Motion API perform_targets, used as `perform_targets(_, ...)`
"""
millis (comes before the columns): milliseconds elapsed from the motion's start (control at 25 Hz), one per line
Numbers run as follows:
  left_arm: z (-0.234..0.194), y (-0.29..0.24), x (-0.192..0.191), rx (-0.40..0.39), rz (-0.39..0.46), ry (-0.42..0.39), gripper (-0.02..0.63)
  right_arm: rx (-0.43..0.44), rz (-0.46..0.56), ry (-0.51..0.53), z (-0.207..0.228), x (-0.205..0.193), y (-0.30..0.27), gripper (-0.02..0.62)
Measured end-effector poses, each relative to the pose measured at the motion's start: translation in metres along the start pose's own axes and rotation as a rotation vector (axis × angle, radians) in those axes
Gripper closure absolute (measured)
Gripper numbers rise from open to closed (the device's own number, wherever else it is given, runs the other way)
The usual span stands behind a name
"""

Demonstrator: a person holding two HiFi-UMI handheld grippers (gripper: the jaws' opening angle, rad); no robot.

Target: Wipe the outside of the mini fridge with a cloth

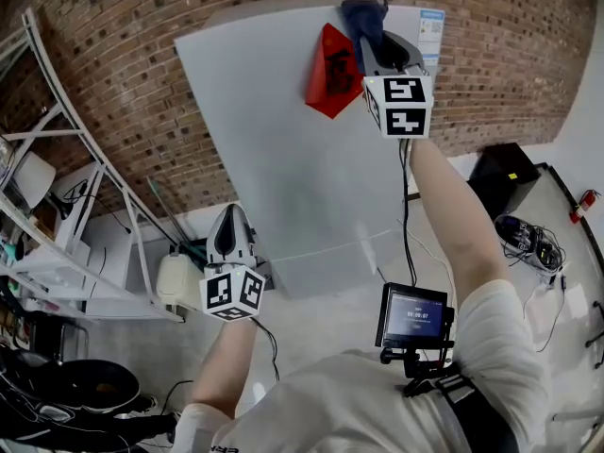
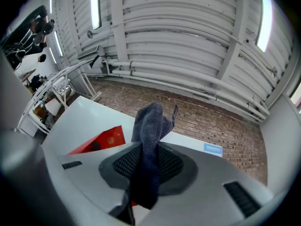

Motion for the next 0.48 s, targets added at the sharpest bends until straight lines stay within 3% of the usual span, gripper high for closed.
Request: perform_targets(480, 0.041, -0.036, -0.019, -0.014, -0.021, -0.009, 0.606, -0.145, -0.075, -0.018, 0.119, -0.061, -0.006, 0.509)
Point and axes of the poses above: the fingertips, and each gripper's own axes: y backward along the fingers, z to its right, x out of its top, the point moved 3 cm from there along y, backward along the fingers, and after that the axes turned 6 degrees about -x, right-handed, at the moved point
